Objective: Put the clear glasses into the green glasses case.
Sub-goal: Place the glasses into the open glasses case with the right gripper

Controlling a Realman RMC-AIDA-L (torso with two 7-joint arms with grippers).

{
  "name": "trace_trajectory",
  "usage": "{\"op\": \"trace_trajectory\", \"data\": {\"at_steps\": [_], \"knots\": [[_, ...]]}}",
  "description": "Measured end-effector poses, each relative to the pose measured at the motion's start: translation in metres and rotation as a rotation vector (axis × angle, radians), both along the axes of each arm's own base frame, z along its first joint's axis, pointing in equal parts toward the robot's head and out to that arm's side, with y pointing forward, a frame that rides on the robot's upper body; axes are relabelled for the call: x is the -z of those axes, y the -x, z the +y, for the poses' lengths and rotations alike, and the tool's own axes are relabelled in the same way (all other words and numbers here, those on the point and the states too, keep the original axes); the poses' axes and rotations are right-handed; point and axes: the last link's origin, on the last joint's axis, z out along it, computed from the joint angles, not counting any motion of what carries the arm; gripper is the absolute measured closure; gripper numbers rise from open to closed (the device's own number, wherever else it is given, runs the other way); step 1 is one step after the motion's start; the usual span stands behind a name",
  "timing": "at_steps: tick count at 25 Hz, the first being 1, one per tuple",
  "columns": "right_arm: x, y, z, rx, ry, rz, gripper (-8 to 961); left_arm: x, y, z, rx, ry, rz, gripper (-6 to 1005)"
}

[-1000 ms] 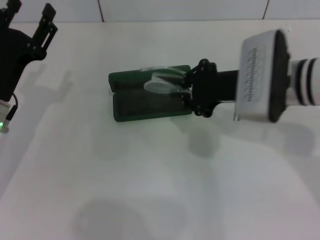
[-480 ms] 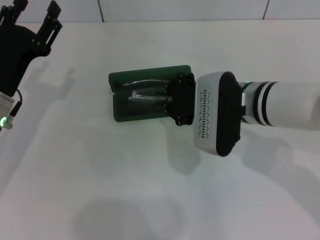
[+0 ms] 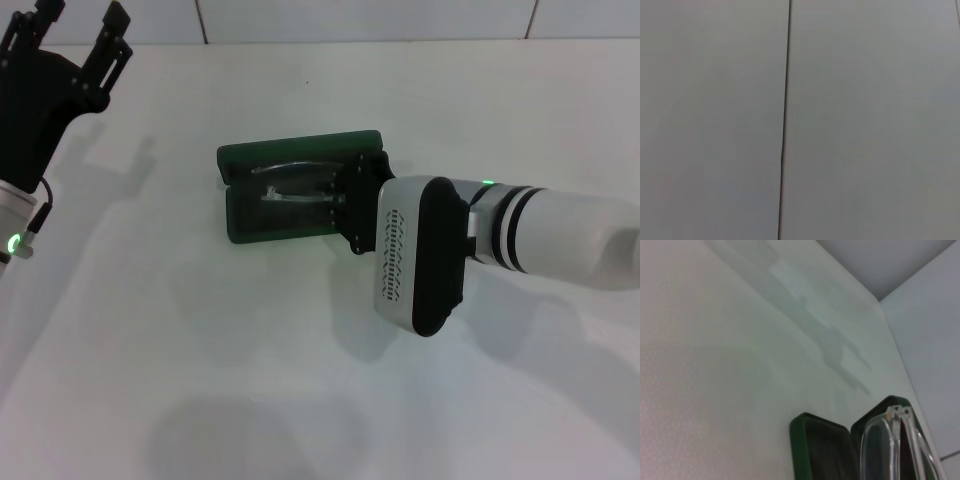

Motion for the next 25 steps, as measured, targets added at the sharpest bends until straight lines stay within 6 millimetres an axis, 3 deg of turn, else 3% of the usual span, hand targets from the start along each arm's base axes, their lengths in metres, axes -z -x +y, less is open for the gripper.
{"op": "trace_trajectory", "data": {"at_steps": [9,25], "knots": [[0.006,-0.009,-0.002,-0.019,-0.06,-0.026,838,0.004,-0.003,-0.002,0.013,0.015,-0.007,275],[0.009,-0.003,-0.013,-0.018,-0.057,0.019,704,0.007,-0.006,-0.002,0.025,0.026,-0.008,276]]}}
